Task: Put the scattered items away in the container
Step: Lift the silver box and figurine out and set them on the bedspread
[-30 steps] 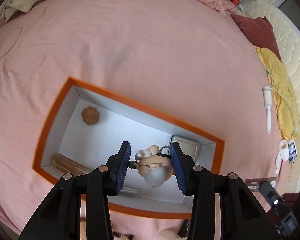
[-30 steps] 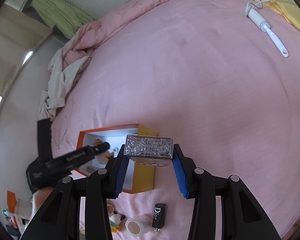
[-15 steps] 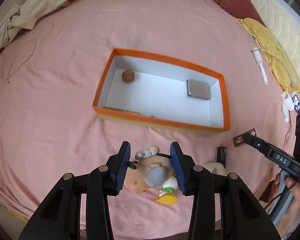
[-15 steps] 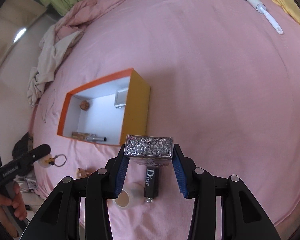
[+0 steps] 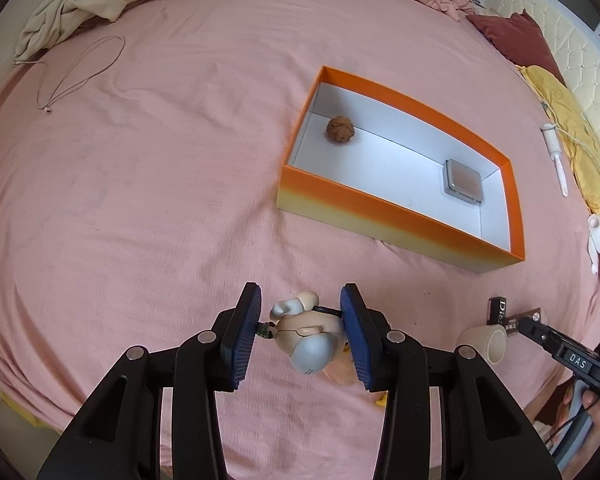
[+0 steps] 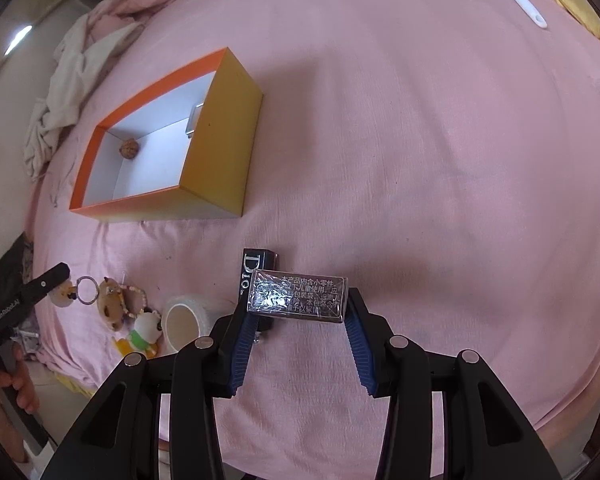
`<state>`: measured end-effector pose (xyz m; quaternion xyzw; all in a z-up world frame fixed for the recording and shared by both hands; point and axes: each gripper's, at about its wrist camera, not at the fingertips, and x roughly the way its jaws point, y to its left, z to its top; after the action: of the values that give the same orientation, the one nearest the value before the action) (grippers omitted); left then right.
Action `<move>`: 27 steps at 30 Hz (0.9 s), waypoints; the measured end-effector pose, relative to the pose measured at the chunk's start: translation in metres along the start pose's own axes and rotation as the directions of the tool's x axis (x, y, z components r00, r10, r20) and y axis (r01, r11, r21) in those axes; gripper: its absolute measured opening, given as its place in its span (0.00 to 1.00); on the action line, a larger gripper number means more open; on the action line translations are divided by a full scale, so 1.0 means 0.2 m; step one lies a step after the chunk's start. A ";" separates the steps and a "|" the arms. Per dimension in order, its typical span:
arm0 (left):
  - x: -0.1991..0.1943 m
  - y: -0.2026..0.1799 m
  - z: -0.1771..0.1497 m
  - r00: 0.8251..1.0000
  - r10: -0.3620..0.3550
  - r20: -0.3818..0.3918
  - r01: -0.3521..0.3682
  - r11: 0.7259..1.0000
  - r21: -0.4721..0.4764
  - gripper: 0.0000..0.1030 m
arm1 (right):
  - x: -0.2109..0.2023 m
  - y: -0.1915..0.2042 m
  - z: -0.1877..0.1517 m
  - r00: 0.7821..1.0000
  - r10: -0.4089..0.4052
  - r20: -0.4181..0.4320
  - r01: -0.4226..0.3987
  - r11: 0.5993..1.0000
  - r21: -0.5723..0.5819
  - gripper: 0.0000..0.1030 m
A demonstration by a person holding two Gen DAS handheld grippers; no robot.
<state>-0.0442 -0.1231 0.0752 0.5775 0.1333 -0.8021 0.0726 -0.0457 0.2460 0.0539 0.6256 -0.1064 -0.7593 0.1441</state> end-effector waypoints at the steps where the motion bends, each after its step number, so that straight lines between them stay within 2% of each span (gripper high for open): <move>1: 0.00 0.01 0.00 1.000 -0.002 0.000 0.002 1.000 -0.004 0.42 | 0.00 0.00 0.00 1.000 -0.001 0.001 0.001 1.000 0.000 0.41; 8: 0.05 0.02 0.00 0.999 -0.043 -0.020 0.042 0.999 -0.028 0.42 | 0.00 0.02 0.01 1.000 0.002 0.012 -0.002 1.000 0.003 0.43; 13: 0.02 0.00 0.02 0.999 0.025 0.021 -0.024 1.000 -0.007 0.48 | -0.01 0.01 0.02 0.999 0.021 0.033 -0.021 1.000 0.016 0.44; 21: 0.00 0.02 0.03 0.999 0.017 0.046 -0.016 1.000 -0.022 0.50 | -0.12 0.03 0.05 0.992 0.021 0.121 -0.023 1.000 0.015 0.44; 24: -0.03 -0.02 0.06 0.998 0.005 0.066 -0.005 1.000 0.002 0.50 | -0.17 0.03 0.08 0.987 0.050 0.156 -0.055 0.998 0.028 0.44; 27: -0.06 -0.09 0.15 0.995 -0.027 0.100 0.025 0.999 0.022 0.50 | -0.24 0.12 0.14 0.973 0.145 0.177 -0.148 0.989 0.004 0.44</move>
<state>-0.0720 -0.1144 0.0970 0.5354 0.1287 -0.8323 0.0630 -0.0629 0.2402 0.1116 0.5476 -0.1710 -0.7980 0.1845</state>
